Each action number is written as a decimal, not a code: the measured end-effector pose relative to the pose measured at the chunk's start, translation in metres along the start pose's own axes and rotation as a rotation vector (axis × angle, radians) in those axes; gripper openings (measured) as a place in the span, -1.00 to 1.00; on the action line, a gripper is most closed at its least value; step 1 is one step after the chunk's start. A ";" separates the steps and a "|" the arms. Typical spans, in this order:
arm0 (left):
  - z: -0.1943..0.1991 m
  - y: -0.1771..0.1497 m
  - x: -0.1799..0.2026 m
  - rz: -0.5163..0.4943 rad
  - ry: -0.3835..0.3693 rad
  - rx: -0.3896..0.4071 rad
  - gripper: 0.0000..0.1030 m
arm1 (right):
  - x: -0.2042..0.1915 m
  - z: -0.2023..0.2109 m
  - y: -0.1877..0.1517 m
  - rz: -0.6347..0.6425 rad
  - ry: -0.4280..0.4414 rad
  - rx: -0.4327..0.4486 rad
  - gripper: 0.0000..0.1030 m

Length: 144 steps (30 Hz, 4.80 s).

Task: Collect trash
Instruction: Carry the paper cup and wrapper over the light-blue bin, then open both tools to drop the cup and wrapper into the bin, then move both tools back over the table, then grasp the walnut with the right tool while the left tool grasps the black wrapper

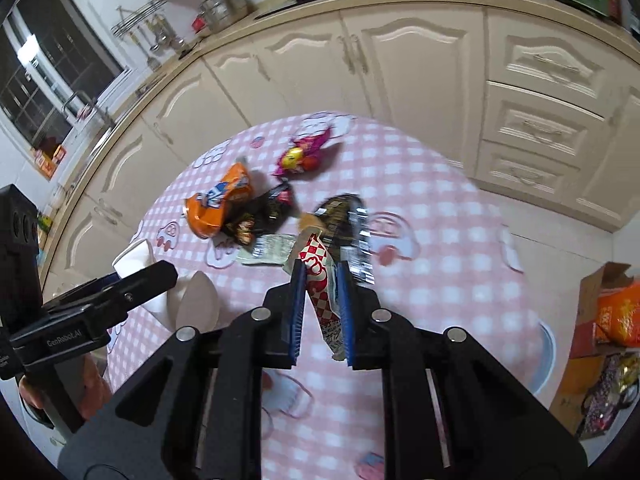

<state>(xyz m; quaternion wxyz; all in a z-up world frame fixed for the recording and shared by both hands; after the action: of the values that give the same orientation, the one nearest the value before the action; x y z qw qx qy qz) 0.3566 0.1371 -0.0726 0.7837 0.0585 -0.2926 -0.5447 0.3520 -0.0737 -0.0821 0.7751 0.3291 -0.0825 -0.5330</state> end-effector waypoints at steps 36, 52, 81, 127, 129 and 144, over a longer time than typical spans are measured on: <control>-0.061 -0.232 0.319 -0.544 -0.128 -0.258 0.53 | 0.255 0.177 -0.233 -0.553 -0.226 0.125 -0.68; -0.141 -0.263 0.346 -0.591 0.008 -0.359 0.58 | 0.299 0.177 -0.284 -0.664 -0.261 0.086 -0.68; -0.104 -0.217 0.267 -0.498 0.039 -0.288 0.58 | 0.246 0.144 -0.220 -0.535 -0.251 0.057 0.38; -0.006 -0.022 -0.008 0.012 0.171 -0.056 0.58 | -0.006 -0.009 -0.009 0.011 -0.001 -0.043 0.33; -0.004 -0.012 -0.022 0.043 0.177 -0.046 0.58 | -0.013 -0.020 0.000 0.028 0.006 -0.060 0.23; -0.008 0.026 -0.077 0.175 0.195 -0.043 0.58 | -0.027 -0.096 0.038 0.123 -0.075 -0.175 -0.37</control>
<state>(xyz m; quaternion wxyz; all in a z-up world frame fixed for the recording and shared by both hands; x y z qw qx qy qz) 0.3638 0.2143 -0.0993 0.8541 0.0685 -0.2072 -0.4722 0.4159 -0.0007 -0.1274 0.8286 0.2346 -0.0847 -0.5013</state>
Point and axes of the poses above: each gripper's, at about its wrist camera, not at the fingertips, and z roughly against the way its jaws point, x to its right, y to its top, the point moved 5 cm from there along -z, roughly the way its jaws point, and after that the axes turned 14 degrees about z, right-handed, at the moved point
